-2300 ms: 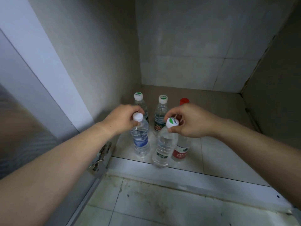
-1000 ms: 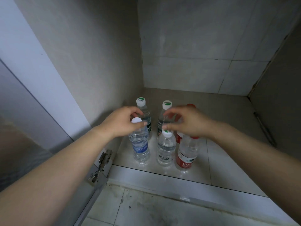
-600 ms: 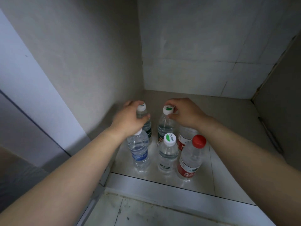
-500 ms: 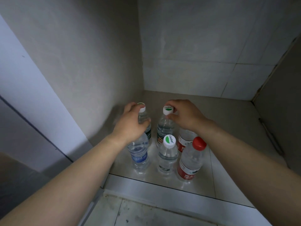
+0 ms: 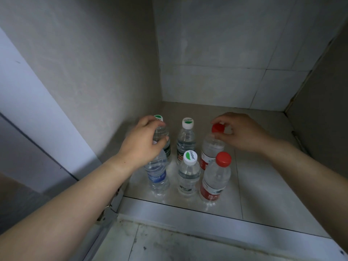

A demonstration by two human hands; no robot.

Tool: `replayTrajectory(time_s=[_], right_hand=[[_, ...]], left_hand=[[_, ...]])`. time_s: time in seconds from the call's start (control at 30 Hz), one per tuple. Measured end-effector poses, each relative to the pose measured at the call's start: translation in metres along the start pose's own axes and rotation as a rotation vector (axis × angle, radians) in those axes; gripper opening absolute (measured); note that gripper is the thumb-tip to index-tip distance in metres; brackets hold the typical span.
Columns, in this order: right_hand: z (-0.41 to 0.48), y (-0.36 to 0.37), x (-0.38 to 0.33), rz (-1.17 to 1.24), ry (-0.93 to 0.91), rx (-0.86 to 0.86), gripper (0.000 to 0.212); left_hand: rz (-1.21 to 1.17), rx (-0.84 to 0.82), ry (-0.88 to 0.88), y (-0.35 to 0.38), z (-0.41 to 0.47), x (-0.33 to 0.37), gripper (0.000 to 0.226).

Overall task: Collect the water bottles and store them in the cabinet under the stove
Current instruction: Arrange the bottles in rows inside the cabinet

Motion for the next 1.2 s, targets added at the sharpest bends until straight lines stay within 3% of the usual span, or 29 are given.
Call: replayTrajectory(time_s=[0.2, 0.37, 0.5, 0.67, 1.2], right_hand=[[-0.033, -0.012, -0.015, 0.046, 0.017, -0.078, 0.032], [-0.052, -0.002, -0.024, 0.058, 0.0, -0.217, 0.035], [-0.054, -0.001, -0.025, -0.013, -0.004, -0.212, 0.037], [-0.054, 0.002, -0.026, -0.043, -0.01, -0.178, 0.033], [-0.047, 0.006, -0.023, -0.099, -0.014, -0.191, 0.037]], left_hand=[[-0.013, -0.248, 0.149, 0.009, -0.01, 0.033, 0.029], [-0.025, -0.292, 0.125, 0.012, -0.011, 0.047, 0.044], [0.013, -0.34, 0.152, 0.016, -0.015, 0.055, 0.043], [0.032, -0.35, 0.176, 0.023, -0.013, 0.058, 0.031], [0.107, -0.313, 0.177, 0.029, -0.012, 0.053, 0.04]])
Point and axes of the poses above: each hand's wrist, its own z-axis towards the middle knuckle, its own y-axis out of the palm, x = y × z, the point moved 3 cm from there along z, towards the middle knuckle, and after that the axes turned 5 degrees about x, right-handed, at the moved point
